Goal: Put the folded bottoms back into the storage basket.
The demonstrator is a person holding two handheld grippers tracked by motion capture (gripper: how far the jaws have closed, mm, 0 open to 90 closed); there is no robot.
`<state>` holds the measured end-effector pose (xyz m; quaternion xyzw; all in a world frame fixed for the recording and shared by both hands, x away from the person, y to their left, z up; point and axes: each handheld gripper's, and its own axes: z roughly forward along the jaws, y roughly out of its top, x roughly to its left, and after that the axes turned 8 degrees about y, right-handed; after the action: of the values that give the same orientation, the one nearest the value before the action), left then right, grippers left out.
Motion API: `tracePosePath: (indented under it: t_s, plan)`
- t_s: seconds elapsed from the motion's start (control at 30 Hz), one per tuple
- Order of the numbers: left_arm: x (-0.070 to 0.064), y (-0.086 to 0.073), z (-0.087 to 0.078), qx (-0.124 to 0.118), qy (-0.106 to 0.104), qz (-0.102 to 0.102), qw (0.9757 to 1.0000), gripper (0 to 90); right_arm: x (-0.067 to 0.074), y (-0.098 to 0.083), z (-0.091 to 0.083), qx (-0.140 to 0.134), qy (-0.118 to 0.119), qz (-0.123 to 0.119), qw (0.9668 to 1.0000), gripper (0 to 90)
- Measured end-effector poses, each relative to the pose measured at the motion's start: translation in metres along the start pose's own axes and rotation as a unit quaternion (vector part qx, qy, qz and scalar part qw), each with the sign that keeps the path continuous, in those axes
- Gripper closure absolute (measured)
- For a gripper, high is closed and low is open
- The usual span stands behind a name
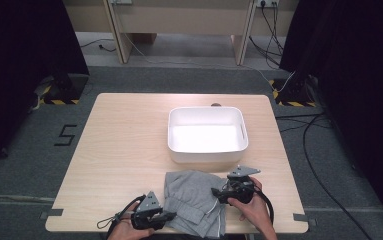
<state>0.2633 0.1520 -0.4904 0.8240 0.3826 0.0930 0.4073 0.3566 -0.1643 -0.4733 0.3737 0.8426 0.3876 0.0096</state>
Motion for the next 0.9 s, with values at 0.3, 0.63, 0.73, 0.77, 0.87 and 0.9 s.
tracePosePath:
  t_s: [0.3,0.63,0.73,0.77,0.87,0.9]
  plan:
    - [-0.001,-0.002,0.0,-0.006,0.004,0.001,1.0,71.2,-0.001,-0.008,0.008,-0.019,0.054,-0.002,0.9984,40.3]
    - [-0.008,0.003,-0.007,-0.012,0.008,0.028,0.9995,75.2,0.005,-0.005,-0.001,-0.056,0.058,-0.026,0.9964,67.1]
    - [-0.01,0.007,-0.013,-0.022,0.001,0.027,0.9994,76.0,0.009,-0.001,-0.006,-0.076,0.065,-0.032,0.9945,67.8]
    - [-0.011,0.009,-0.014,-0.023,-0.002,0.026,0.9994,76.1,0.012,0.001,-0.01,-0.082,0.066,-0.038,0.9937,67.9]
    - [-0.014,0.013,-0.021,-0.03,-0.011,0.028,0.9991,76.3,0.021,0.007,-0.018,-0.092,0.061,-0.054,0.9924,68.0]
    - [-0.016,0.015,-0.024,-0.033,-0.013,0.032,0.9988,76.3,0.023,0.009,-0.02,-0.094,0.062,-0.059,0.9919,68.0]
